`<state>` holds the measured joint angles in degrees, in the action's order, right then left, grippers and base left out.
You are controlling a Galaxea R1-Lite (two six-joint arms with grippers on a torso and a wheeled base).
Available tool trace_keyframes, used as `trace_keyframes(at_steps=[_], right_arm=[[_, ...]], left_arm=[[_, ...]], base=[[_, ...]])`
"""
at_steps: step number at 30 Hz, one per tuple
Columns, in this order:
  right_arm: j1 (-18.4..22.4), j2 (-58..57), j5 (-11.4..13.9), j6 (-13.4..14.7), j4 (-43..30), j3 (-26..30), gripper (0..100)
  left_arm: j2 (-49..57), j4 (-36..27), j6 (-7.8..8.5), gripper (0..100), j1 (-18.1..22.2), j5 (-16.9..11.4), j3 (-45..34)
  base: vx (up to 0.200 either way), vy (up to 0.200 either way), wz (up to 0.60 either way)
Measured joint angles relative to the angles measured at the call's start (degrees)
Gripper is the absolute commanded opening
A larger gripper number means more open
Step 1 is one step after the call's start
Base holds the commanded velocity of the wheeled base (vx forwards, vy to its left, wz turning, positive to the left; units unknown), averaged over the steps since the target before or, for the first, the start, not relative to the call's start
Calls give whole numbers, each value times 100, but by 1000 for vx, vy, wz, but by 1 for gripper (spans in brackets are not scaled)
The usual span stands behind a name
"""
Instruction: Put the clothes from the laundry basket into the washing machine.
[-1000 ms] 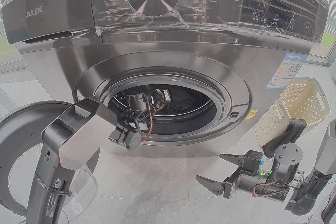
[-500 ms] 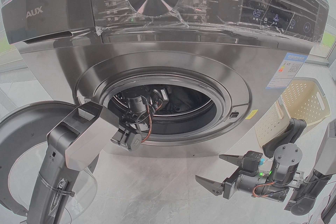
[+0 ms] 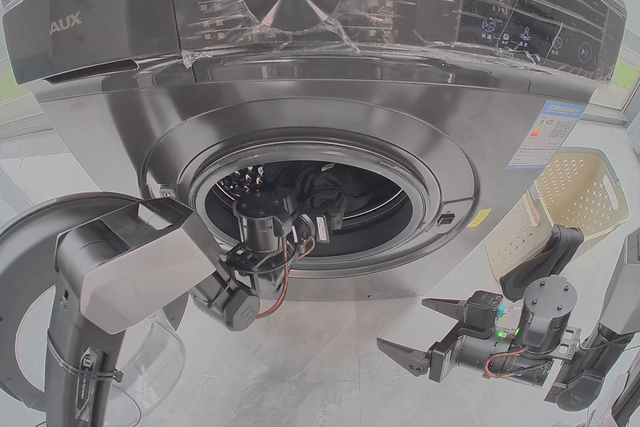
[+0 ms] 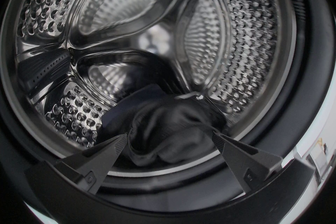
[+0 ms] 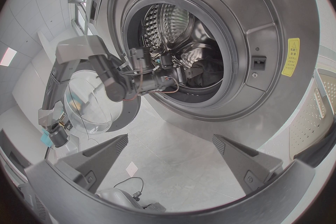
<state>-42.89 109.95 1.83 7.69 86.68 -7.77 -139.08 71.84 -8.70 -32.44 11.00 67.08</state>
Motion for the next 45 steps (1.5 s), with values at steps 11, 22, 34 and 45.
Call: trace_keyframes(at_steps=[11, 22, 34, 45], right_arm=[[-22, -378, -2, 11, -34, 407, 100], [11, -1775, -254, -20, -535, 669, 100], [763, -3790, -574, -72, -2098, 680, 100], [1740, -5411, -599, -184, -3845, 678, 100]], left_arm=[[1287, 1178, 145, 100, -684, -364, -2759], [3056, 1662, 184, 100, -1213, -569, -4846], [5298, 1512, 404, 100, -750, -532, -6461], [7152, -76, 806, 100, -24, -510, -6607]], base=[[0, 0, 0], [0, 0, 0], [-33, 0, 0], [-200, 0, 0]])
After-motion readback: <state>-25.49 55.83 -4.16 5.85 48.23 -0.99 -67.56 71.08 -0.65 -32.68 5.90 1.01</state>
